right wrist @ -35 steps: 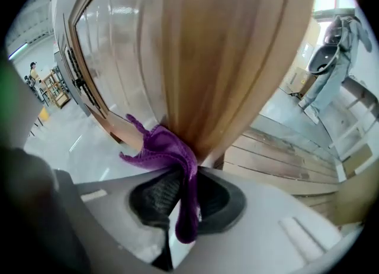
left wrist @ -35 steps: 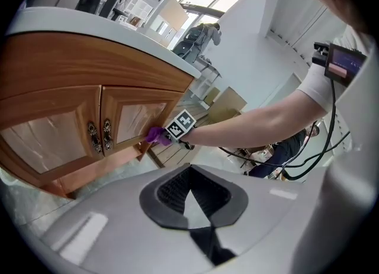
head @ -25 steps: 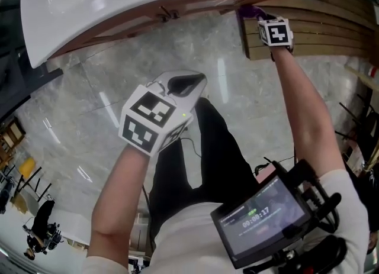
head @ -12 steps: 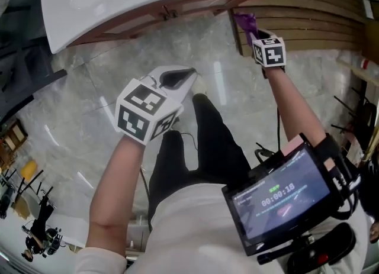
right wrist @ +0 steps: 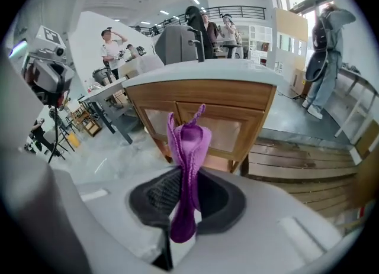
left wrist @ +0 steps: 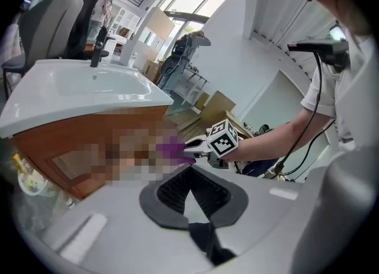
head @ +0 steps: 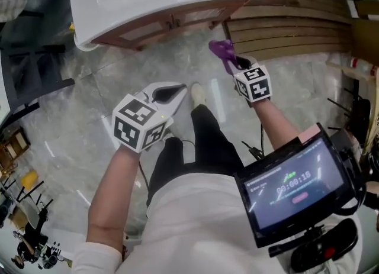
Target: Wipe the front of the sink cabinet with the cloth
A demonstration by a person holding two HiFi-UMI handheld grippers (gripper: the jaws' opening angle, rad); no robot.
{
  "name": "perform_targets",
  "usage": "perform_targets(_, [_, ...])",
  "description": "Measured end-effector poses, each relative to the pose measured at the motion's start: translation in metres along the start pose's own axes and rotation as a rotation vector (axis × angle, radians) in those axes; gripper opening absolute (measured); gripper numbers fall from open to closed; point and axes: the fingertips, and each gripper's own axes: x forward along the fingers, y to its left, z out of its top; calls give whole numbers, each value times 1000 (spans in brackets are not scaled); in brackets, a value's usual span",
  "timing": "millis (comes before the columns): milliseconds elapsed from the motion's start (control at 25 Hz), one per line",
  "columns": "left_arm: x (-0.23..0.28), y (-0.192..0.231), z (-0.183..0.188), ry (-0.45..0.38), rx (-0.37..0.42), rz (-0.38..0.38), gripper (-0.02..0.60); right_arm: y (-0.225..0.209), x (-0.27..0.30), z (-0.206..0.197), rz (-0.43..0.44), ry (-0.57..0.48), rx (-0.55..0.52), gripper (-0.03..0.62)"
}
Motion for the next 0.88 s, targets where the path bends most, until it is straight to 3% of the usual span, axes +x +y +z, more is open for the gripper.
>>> perform_targets(560, [-118,-78,-46,-29,-5,42,8,149,-133,41,106,-123,-25,55])
perform_targets(880, [-177,-108,-47,-85,22,74,8,215,-200,72,139,-230,-123,55])
